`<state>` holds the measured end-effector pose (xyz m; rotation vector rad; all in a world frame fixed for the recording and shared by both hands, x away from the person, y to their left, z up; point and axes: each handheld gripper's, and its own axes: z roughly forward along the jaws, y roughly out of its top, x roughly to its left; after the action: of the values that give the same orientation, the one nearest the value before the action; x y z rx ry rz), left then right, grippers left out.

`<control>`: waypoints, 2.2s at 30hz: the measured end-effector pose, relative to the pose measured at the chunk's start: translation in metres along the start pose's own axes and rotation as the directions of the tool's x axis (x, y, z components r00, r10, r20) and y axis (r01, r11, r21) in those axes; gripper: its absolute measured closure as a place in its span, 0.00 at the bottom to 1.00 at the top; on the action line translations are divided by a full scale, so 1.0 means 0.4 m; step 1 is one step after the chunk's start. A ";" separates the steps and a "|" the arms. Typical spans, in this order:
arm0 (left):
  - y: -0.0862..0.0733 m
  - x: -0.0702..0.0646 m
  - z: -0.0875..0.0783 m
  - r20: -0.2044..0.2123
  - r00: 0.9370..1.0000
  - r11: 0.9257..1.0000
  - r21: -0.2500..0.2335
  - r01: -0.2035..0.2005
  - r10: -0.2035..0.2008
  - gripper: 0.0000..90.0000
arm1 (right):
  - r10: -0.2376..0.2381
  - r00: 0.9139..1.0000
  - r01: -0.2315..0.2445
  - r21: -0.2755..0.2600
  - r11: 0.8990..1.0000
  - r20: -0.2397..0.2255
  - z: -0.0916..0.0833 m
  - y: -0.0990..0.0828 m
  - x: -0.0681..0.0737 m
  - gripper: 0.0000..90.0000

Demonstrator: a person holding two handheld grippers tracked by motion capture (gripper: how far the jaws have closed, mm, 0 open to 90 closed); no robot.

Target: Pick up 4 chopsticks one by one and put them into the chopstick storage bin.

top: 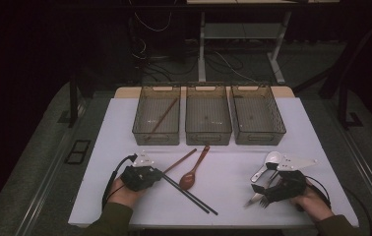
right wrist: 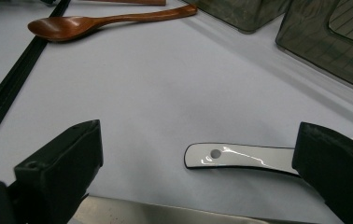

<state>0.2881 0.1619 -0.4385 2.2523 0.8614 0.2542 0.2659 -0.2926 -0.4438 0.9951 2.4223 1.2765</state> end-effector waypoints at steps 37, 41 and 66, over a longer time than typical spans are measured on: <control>0.048 0.004 -0.059 0.041 0.999 0.993 -0.114 -0.027 0.031 0.93 | -0.004 1.000 0.005 0.011 1.000 -0.009 0.002 -0.001 -0.001 0.02; 0.058 0.014 -0.066 0.047 0.998 0.992 -0.123 -0.022 0.028 0.93 | -0.004 1.000 0.004 0.011 1.000 -0.008 0.002 -0.002 0.000 0.02; 0.143 0.098 -0.081 0.059 0.998 0.986 -0.168 0.016 -0.006 0.93 | 0.001 1.000 -0.001 0.017 1.000 -0.002 0.005 -0.002 -0.001 0.02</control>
<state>0.3339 0.1745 -0.3783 2.0876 0.7915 0.2458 0.2669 -0.2920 -0.4458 1.0008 2.4383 1.2593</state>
